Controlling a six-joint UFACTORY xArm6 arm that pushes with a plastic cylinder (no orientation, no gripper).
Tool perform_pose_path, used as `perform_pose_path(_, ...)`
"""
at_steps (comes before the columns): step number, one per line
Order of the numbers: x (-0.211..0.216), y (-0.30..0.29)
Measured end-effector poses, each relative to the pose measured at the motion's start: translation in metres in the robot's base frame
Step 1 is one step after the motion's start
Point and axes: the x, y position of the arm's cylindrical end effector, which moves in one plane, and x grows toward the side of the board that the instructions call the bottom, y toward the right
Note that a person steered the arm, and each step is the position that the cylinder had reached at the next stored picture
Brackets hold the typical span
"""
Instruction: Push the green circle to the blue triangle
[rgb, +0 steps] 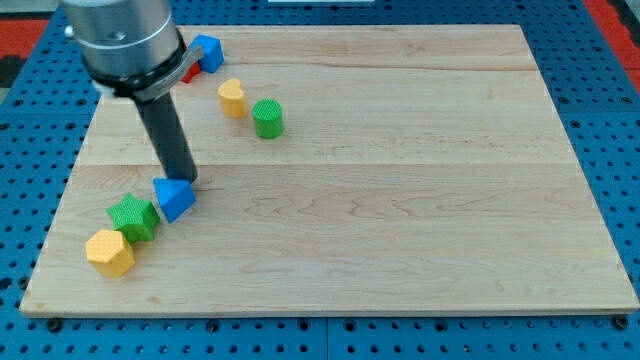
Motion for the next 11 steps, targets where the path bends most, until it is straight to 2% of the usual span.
perform_pose_path(1, 0.011, -0.019)
perform_pose_path(2, -0.015, 0.009)
perform_pose_path(3, -0.041, 0.116)
perform_pose_path(4, -0.08, 0.177)
perform_pose_path(5, -0.108, 0.128)
perform_pose_path(6, -0.114, 0.074)
perform_pose_path(7, -0.092, 0.025)
perform_pose_path(9, -0.012, 0.002)
perform_pose_path(11, -0.066, -0.015)
